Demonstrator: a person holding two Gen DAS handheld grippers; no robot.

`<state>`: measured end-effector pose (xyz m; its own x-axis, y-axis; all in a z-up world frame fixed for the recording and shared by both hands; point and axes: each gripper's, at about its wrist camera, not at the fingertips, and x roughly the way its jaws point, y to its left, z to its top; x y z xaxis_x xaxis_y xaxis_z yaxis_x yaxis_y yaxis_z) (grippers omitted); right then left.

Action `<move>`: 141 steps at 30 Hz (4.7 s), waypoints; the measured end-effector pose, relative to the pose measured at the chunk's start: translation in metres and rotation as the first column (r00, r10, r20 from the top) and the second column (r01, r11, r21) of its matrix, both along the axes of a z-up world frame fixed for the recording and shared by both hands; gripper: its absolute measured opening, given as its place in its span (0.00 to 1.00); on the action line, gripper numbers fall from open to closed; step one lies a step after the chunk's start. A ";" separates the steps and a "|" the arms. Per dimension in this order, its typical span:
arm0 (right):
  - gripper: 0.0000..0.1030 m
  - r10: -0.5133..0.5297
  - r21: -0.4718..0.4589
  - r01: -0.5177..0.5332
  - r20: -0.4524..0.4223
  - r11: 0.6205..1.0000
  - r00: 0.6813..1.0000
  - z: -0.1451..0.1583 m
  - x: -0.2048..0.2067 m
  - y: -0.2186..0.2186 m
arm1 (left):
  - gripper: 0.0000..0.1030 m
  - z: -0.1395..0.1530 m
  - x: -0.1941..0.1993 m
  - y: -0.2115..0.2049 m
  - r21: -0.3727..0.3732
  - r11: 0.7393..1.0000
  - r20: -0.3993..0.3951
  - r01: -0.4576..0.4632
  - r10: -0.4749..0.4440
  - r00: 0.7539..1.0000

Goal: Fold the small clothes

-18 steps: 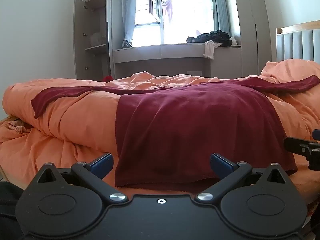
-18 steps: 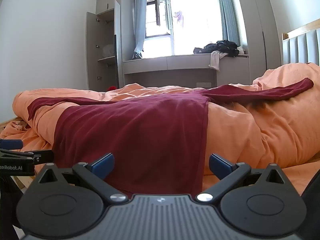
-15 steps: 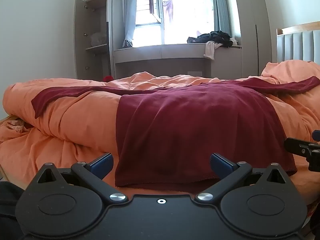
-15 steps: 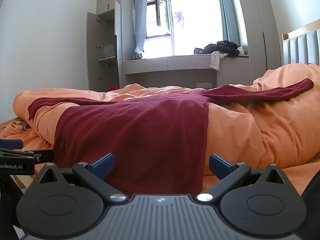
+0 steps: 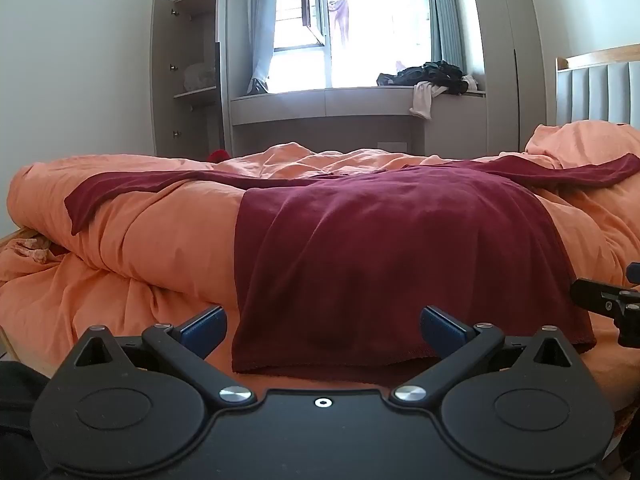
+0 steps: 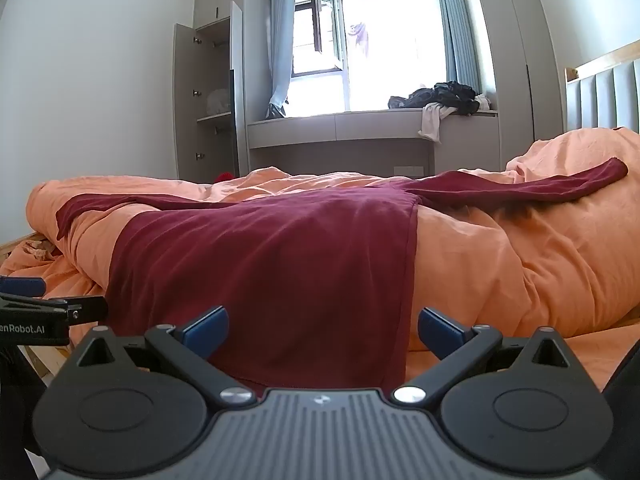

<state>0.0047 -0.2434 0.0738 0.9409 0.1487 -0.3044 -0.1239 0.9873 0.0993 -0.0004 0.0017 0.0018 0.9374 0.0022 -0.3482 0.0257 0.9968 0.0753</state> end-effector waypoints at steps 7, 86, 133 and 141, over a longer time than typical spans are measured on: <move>1.00 0.000 -0.001 0.000 -0.001 1.000 1.000 -0.001 0.000 0.001 | 1.00 0.000 0.000 0.000 0.001 1.000 -0.001 -0.001 0.001 1.000; 1.00 -0.069 0.016 0.070 -0.069 0.997 0.995 0.014 0.011 -0.005 | 1.00 0.013 0.022 -0.007 -0.014 0.999 -0.061 -0.048 0.047 0.997; 1.00 -0.394 -0.088 0.391 -0.018 0.916 0.919 0.058 0.214 -0.206 | 1.00 0.048 0.288 -0.088 -0.075 0.993 -0.040 0.094 -0.097 0.995; 1.00 -0.497 -0.041 0.498 0.016 0.866 0.867 0.070 0.253 -0.275 | 1.00 0.041 0.294 -0.088 -0.080 0.994 -0.078 0.068 -0.074 0.994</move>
<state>0.2580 -0.5188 0.1433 0.8881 -0.3523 -0.2953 0.3845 0.9214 0.0569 0.2937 -0.0859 0.0431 0.9029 -0.0931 -0.4196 0.0992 0.9950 -0.0074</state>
